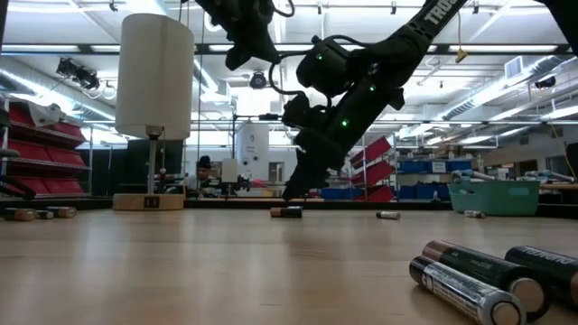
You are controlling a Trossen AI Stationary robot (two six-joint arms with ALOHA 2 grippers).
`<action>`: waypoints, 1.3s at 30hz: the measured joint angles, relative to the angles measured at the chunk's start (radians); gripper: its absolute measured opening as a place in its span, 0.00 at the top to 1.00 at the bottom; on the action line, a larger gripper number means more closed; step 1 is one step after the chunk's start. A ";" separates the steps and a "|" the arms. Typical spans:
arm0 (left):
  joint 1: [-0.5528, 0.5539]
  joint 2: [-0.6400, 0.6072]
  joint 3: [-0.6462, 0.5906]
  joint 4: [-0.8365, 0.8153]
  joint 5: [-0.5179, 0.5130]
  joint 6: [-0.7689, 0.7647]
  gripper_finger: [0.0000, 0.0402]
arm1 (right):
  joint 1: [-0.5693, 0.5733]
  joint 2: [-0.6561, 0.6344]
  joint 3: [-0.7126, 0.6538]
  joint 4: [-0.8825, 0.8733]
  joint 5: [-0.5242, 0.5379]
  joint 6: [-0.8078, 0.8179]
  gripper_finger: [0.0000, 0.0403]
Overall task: Sort batteries
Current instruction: Put the black battery into the blue bin
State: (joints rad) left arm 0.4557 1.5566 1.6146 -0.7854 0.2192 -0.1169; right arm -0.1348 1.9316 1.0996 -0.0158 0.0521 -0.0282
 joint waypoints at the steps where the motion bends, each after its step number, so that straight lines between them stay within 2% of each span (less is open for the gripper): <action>1: 0.000 0.000 0.000 -0.010 0.000 0.000 0.96 | 0.003 0.000 0.000 0.002 0.005 -0.008 0.69; 9: 0.000 0.000 0.000 -0.030 0.000 0.005 0.96 | -0.008 -0.002 0.000 0.003 0.033 -0.053 0.69; 21: 0.000 0.000 0.000 -0.029 -0.001 0.008 0.96 | -0.020 -0.001 0.000 -0.031 -0.027 -0.155 0.70; 31: 0.000 0.000 0.000 -0.026 -0.013 0.008 0.96 | -0.048 0.041 0.001 -0.036 -0.028 -0.151 0.71; 35: 0.000 0.000 0.000 -0.024 -0.017 0.005 0.96 | -0.056 0.045 0.002 -0.059 -0.048 -0.146 0.74; 39: 0.000 0.000 0.000 -0.018 -0.019 0.005 0.96 | -0.057 0.045 0.004 -0.088 -0.049 -0.112 0.82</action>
State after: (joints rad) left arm 0.4553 1.5566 1.6146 -0.8037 0.1997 -0.1120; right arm -0.1913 1.9770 1.1041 -0.1043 0.0029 -0.1404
